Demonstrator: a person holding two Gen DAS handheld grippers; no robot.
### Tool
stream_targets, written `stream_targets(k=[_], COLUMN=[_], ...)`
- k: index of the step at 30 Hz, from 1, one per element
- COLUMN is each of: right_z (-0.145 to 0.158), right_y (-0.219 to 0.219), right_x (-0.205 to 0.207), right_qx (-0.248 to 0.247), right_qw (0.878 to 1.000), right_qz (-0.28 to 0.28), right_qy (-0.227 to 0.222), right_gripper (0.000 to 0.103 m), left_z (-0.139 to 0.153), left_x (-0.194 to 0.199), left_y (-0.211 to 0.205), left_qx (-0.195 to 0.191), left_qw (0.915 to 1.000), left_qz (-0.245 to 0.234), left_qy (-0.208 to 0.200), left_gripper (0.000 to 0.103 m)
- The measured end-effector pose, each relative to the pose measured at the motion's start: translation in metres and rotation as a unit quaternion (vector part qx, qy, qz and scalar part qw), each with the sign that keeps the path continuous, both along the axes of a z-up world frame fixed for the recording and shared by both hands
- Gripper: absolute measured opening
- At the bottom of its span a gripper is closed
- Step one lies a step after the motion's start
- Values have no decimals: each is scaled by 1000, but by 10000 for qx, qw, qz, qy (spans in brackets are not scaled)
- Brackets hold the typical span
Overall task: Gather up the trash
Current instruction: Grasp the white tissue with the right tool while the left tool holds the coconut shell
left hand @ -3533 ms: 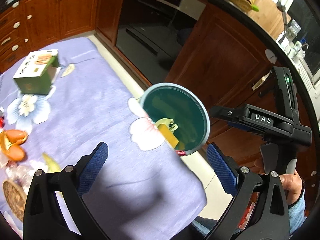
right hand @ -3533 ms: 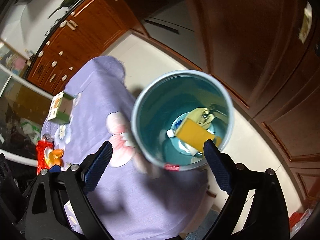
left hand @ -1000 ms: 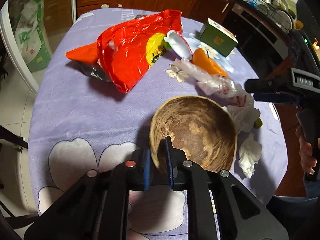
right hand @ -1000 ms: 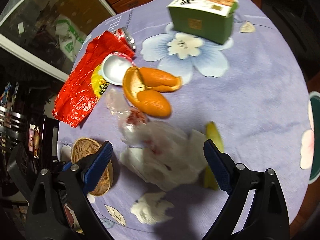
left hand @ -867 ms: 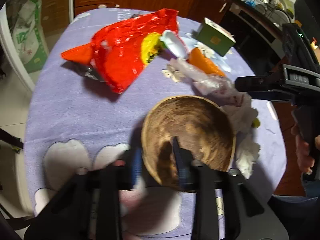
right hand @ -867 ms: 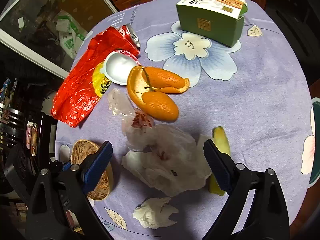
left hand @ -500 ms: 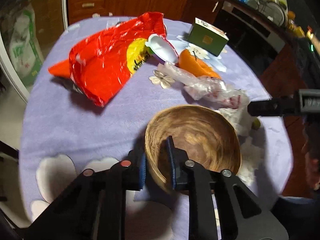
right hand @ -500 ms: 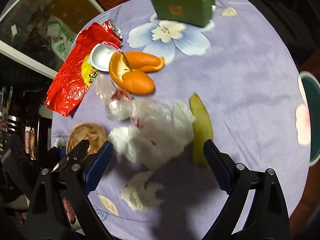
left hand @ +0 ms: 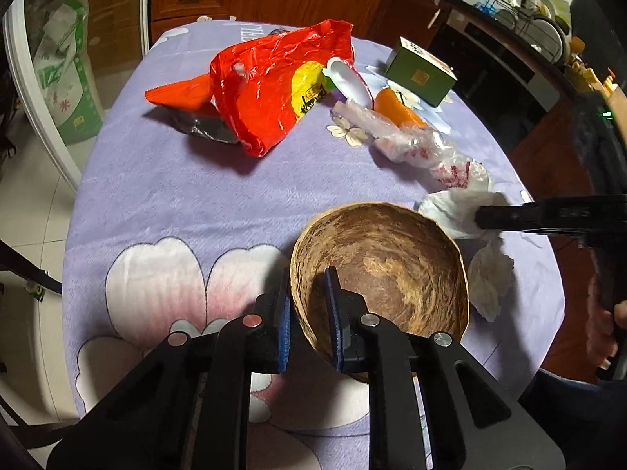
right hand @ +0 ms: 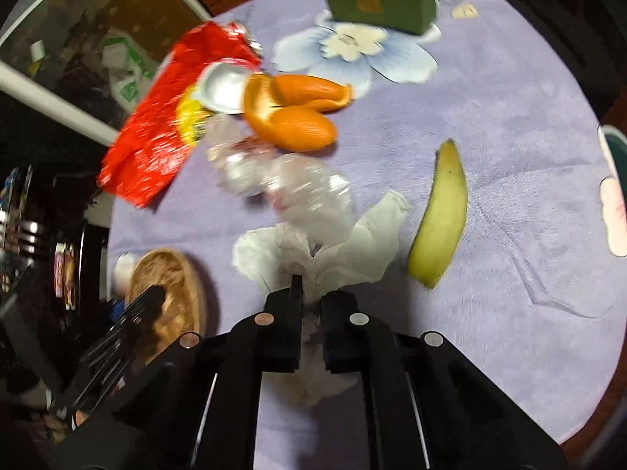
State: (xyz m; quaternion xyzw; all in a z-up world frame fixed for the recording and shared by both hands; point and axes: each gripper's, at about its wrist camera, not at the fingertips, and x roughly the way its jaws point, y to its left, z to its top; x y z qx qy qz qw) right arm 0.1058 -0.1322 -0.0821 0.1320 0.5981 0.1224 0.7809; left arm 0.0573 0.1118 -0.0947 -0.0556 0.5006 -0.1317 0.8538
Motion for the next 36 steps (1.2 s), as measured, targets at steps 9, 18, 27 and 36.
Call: stream_targets(k=[9,18,27,36], right_z=[-9,-19,-7,42], right_y=[6,12,2,-67], right_x=[-36,-35,-30,-30], right_qx=[-142,-261,213,622], right_qw=[9981,9984,9993,9957], right_qz=[390,366,310,-326], right_qy=[459,352,48,-608], right_gripper=[12,53,9,9], left_z=[0,1,20,52], left_x=[-9,-16,-23,-13], left_y=[-1,-13,-18,-57], left_qx=[35,303,285,231], left_qw=[10000,9994,9993,9987], left_qz=[18,-142,81,-151], left_qy=[-20,-46,-240,-418], left_gripper=[19,35,8,7])
